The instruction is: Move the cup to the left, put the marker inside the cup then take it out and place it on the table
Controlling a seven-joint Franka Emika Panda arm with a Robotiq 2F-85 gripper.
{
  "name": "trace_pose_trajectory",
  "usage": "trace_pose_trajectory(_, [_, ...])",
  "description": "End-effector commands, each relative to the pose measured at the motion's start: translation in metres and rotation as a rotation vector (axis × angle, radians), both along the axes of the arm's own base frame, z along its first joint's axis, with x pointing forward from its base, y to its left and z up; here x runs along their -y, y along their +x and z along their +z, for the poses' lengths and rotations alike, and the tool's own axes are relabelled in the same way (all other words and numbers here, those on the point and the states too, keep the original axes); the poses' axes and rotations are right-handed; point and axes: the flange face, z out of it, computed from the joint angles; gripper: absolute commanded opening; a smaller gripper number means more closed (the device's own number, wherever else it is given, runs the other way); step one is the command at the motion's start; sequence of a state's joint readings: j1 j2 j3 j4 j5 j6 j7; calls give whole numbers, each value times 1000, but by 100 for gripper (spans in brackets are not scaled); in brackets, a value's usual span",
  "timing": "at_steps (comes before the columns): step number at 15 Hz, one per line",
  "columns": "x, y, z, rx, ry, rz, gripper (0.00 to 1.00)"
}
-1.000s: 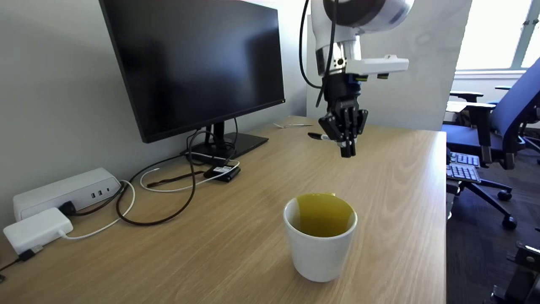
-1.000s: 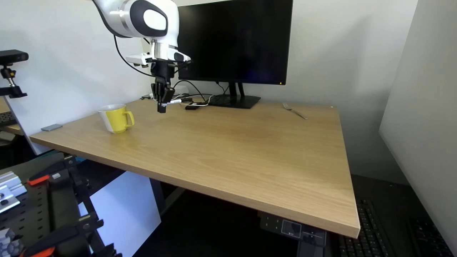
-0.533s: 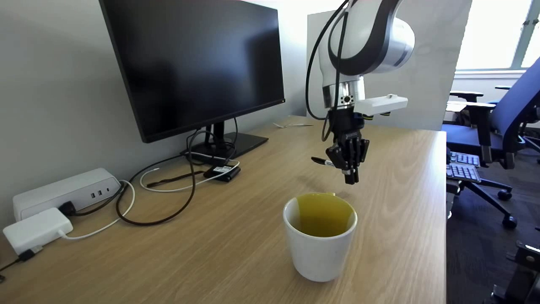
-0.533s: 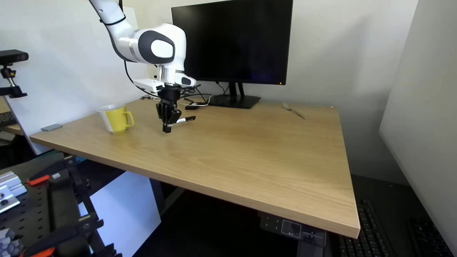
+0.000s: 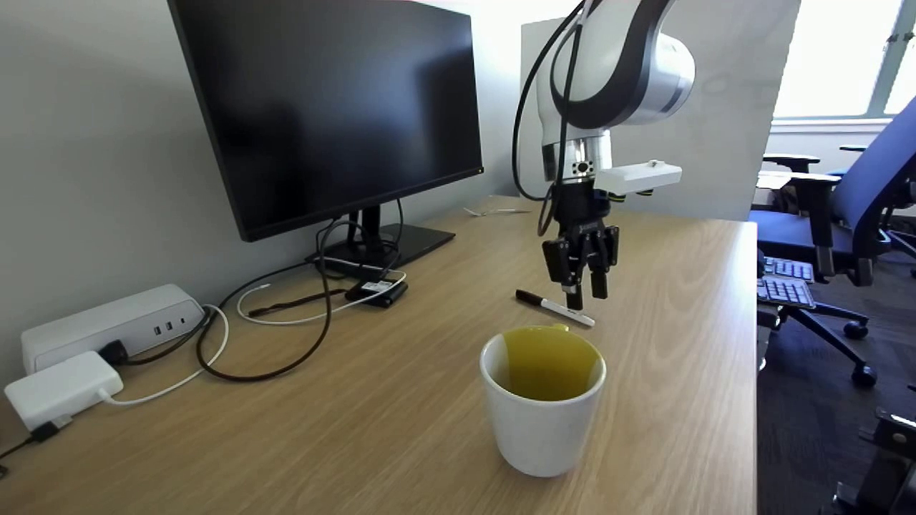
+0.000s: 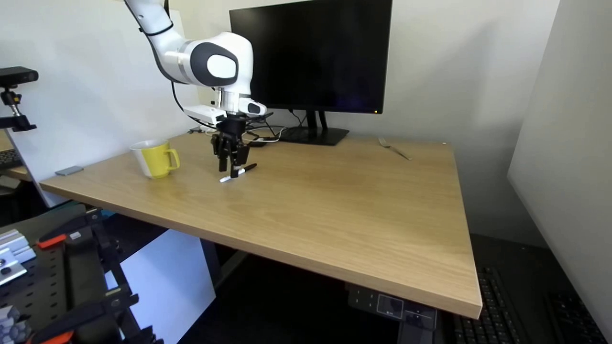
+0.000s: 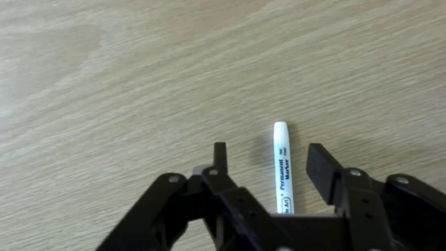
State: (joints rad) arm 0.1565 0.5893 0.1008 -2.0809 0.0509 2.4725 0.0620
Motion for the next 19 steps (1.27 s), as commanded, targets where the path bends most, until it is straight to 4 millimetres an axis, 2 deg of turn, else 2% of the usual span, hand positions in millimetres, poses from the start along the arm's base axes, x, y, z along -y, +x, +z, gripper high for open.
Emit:
trace_pose_trajectory(1, [2,4,1,-3,24,17,92])
trace_pose_trajectory(3, [1,2,7,-5,29,26,100])
trace_pose_trajectory(10, [-9,-9,48,-5,68,59,100])
trace_pose_trajectory(13, [-14,-26,77,-48,104,93,100])
trace_pose_trajectory(16, [-18,-53,112,-120,131,107,100])
trace_pose_trajectory(17, [-23,-35,96,-96,105,95,100])
trace_pose_trajectory(19, [-23,-48,114,-110,109,101,100])
